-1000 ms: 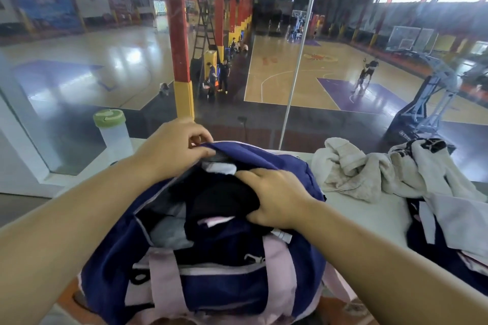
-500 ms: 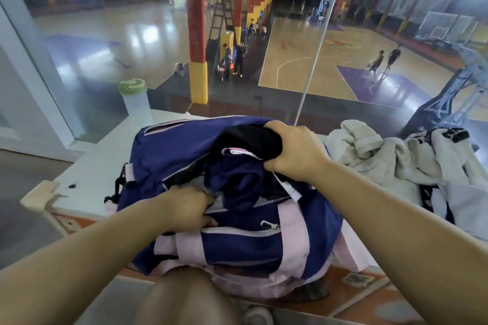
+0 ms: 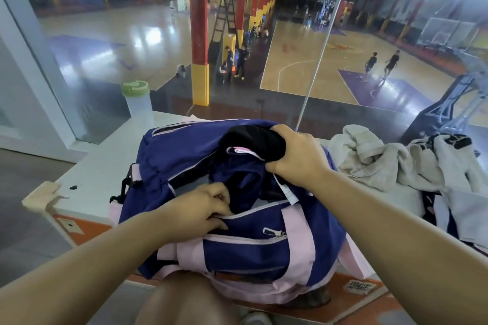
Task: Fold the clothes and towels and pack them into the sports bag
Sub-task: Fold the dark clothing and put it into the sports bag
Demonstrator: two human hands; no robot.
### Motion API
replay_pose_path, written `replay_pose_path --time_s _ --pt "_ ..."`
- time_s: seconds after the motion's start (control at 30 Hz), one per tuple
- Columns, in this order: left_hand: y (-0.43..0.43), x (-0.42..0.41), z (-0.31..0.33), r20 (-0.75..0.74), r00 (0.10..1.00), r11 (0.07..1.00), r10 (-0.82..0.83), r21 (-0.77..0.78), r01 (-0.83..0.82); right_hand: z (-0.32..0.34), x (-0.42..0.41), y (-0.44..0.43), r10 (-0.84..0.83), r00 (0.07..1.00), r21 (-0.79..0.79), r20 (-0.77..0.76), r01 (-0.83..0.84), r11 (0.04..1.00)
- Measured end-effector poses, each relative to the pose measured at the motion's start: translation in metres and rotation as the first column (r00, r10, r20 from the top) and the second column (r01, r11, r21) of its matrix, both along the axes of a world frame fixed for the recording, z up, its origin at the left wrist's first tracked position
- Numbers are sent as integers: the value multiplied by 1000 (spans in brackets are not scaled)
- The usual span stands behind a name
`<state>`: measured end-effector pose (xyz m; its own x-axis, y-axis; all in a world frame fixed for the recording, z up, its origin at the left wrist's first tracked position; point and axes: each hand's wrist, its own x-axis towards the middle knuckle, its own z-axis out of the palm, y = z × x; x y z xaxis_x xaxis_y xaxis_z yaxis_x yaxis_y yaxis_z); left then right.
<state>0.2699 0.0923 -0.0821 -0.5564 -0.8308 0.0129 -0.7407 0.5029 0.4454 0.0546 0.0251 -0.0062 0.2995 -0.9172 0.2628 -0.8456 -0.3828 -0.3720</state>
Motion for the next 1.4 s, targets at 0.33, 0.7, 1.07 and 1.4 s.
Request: replay_pose_path --time_s 0.33,0.7,1.07,1.4 --pt "10 -11 71 -371 928 965 -44 225 136 -19 26 -3 -86 989 6 120 86 996" --pt "-5 10 94 -247 961 987 126 129 -96 4 -13 -9 324 905 88 -275 -312 946" --pt "-18 -5 78 -64 978 978 197 -55 -200 19 -31 -1 462 765 385 -449 -302 872" --pt "2 -50 98 -201 973 989 115 -67 -131 73 -96 46 201 971 299 -129 -155 942"
